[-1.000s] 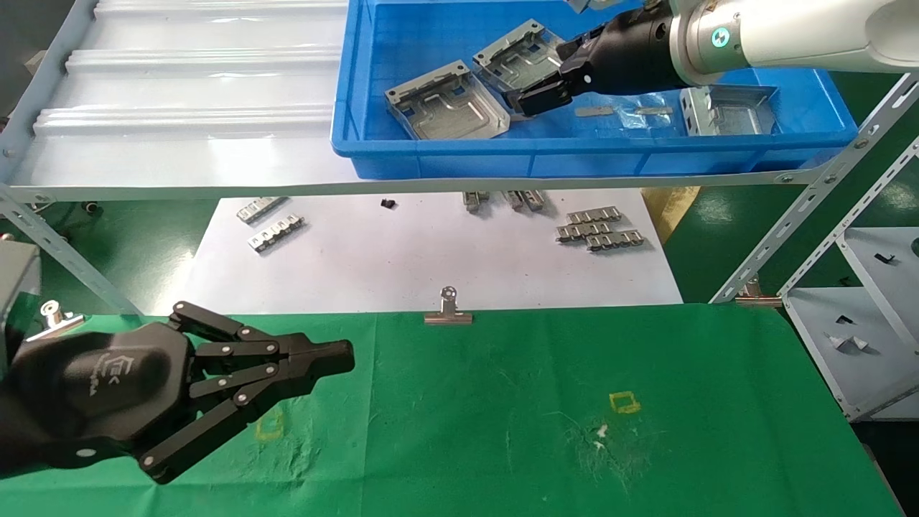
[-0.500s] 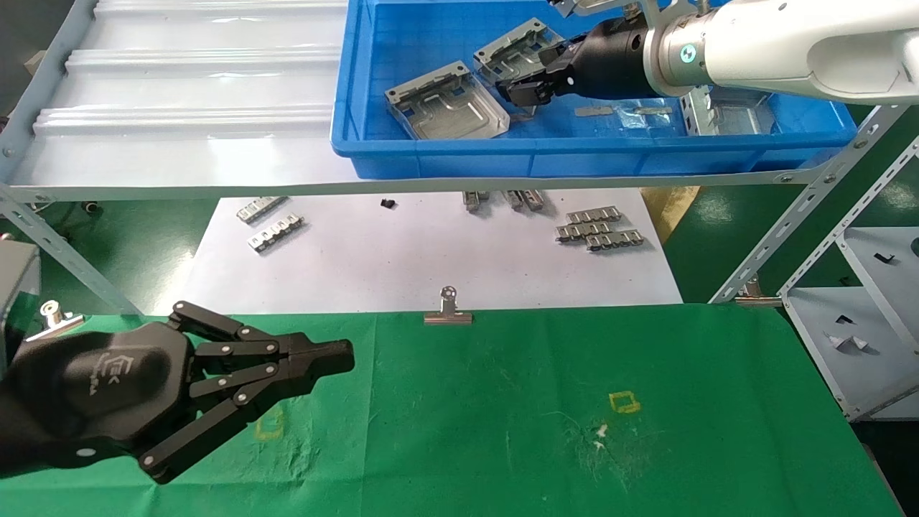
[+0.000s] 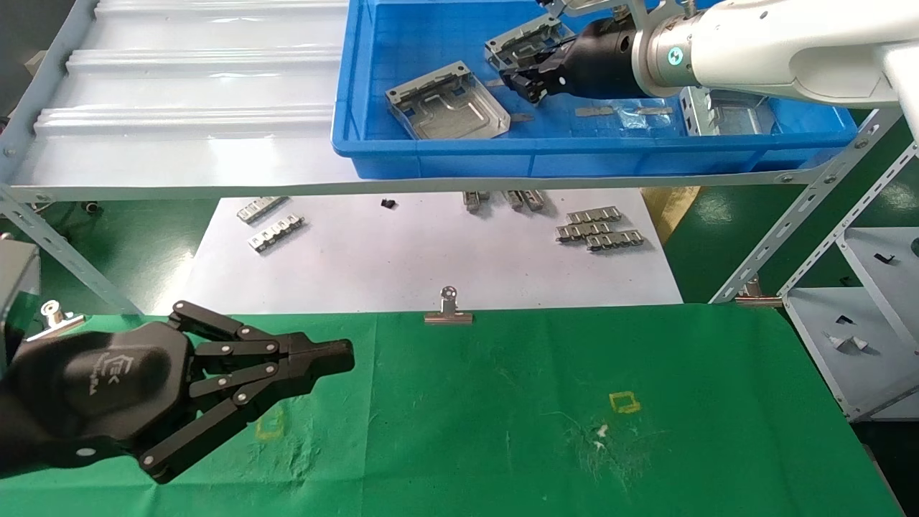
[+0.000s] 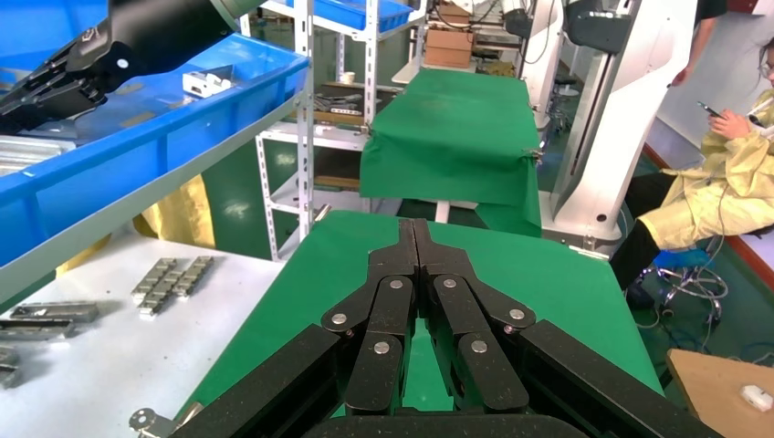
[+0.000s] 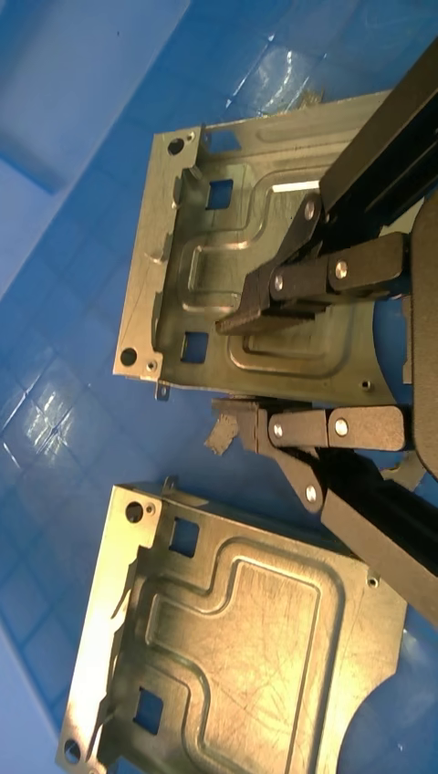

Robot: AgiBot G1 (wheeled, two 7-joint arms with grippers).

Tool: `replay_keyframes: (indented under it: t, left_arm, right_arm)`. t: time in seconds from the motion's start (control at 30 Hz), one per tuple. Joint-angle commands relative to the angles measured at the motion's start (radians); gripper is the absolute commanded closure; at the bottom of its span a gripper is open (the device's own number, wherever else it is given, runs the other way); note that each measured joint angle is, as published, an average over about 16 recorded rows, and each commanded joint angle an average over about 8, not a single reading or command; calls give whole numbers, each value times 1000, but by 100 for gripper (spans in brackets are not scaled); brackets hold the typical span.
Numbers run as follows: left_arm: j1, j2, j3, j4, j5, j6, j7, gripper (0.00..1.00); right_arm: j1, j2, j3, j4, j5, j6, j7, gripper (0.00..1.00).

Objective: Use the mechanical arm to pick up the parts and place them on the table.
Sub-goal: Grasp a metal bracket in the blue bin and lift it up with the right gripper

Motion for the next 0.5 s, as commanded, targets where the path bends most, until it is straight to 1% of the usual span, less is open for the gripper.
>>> replay_keyframes:
  t: [0.03,0.07,0.1,0.3,0.33,0.37,0.5]
  left_arm:
    - [0,0,0,0,0,0,0,100]
    - [0,0,0,0,0,0,0,99]
    - [0,0,0,0,0,0,0,94]
    - [0,0,0,0,0,0,0,19]
    - [0,0,0,0,0,0,0,8]
    - [0,0,0,0,0,0,0,1]
    - [0,0,0,0,0,0,0,0]
  right_arm:
    - [0,1,-10,4,1,6,7,100]
    - [0,1,-13,3,3,7,8,100]
    - [1,2,-17,3,5,8,9,100]
    - [3,6,-28,-5,25,5,3,100]
    - [4,7,-28,-8,29,3,-1,100]
    - [5,8,-27,-10,34,1,-5,100]
    - [14,20,-17,-18,62,-19,-38,100]
